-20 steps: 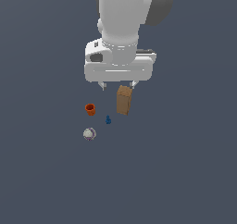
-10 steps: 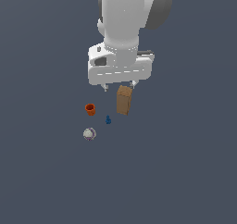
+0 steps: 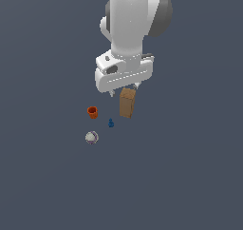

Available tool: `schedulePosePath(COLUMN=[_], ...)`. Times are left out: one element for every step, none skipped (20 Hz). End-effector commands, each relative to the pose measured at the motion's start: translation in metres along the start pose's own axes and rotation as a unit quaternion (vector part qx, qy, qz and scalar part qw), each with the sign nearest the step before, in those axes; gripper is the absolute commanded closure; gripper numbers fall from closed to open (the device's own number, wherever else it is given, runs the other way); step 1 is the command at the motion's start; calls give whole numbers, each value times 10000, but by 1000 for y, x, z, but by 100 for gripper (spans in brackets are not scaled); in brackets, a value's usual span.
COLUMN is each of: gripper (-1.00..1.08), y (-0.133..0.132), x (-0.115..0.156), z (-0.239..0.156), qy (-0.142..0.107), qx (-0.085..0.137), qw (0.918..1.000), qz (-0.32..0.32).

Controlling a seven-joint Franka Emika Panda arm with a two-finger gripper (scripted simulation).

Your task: Pick up a designated object from a clutter of objects.

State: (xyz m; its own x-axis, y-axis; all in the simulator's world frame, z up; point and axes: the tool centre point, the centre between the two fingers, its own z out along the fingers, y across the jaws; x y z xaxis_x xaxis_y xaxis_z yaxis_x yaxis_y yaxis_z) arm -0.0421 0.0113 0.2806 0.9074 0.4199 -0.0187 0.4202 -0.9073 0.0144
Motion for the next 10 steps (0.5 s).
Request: schedulePosePath(gripper=[-92,-92,-92,-92,-92,-92,-92,-92,-92,-92], y=[-5,-7,-9,-11,-13,-15,-18,-20,-22,-24], x=[-6,-8,-10,-13,-15,-18,-20,-23,-25,-28], z=[8,11,14,17,20,23,26,29,32,35], qy=[9,12,15,18,22,25,29,32,36,39], qx=[4,6,8,10,11,13,14,16,17,18], qw=[9994,9989,9981,9972,9961,9949,9934,9918,9900,9880], qz=[-342,-476,-610,-744,-878,-1011,-1144,-1277,-1410,-1542])
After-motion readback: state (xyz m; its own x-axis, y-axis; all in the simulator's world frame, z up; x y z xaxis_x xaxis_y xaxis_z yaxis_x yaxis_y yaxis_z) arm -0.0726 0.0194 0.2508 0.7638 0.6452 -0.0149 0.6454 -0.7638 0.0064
